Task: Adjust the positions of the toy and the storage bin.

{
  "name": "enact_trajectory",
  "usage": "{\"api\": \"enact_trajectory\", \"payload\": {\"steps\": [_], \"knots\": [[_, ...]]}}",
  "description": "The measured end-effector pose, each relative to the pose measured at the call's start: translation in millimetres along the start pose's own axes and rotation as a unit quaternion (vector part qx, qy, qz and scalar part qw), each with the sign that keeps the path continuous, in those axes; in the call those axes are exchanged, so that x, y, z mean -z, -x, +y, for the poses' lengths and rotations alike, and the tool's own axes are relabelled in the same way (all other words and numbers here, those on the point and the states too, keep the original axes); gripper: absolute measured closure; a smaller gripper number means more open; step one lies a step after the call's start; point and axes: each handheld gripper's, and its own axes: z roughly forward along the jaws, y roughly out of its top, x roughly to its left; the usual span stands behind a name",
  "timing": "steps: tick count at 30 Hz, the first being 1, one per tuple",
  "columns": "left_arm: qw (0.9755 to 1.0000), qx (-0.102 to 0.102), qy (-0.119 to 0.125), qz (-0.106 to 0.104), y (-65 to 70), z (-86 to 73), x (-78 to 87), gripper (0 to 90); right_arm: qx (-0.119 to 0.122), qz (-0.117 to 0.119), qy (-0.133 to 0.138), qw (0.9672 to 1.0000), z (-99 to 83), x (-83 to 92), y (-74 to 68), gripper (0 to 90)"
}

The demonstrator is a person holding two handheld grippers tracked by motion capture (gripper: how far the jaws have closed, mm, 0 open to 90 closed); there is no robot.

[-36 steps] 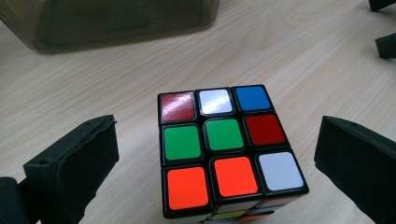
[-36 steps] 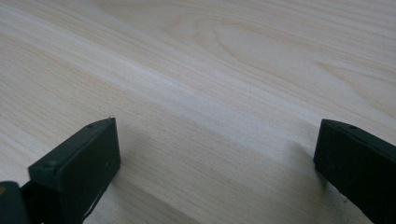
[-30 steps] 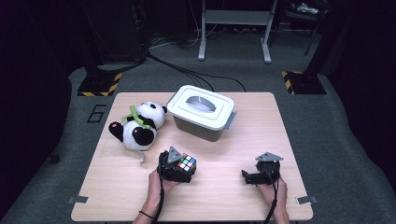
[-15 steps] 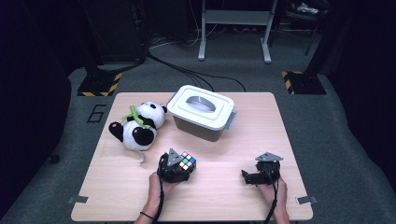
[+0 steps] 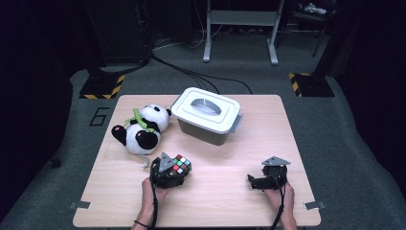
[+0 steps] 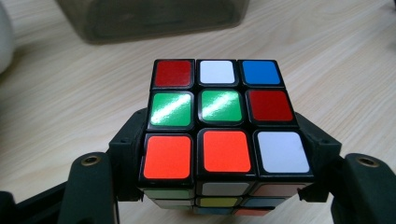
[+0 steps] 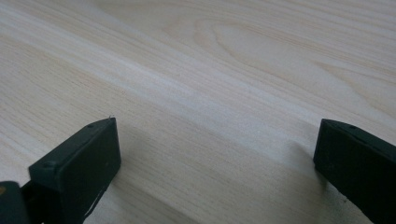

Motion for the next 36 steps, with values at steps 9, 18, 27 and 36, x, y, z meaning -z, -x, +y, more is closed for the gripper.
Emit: {"api": "enact_trajectory", "payload": {"steps": [9,18,27,36], "knots": [[0.9997,0.008,0.004,0.025,-14.3,-9.5,17.8,34.4,-0.001,0.0,0.0,1.0,0.1,0.0,-0.2,0.0],[0.9973,0.038,0.01,0.062,-34.9,-25.1,39.6,34.4,-0.001,0.0,0.0,1.0,0.1,0.0,-0.2,0.0],[0.9932,0.065,0.014,0.095,-54.6,-38.7,62.7,34.4,-0.001,0.0,0.0,1.0,0.1,-0.1,-0.2,0.0],[0.9874,0.086,0.017,0.132,-76.7,-48.5,84.2,34.5,-0.003,-0.002,0.001,1.0,0.4,-0.5,-0.5,0.0]]}}
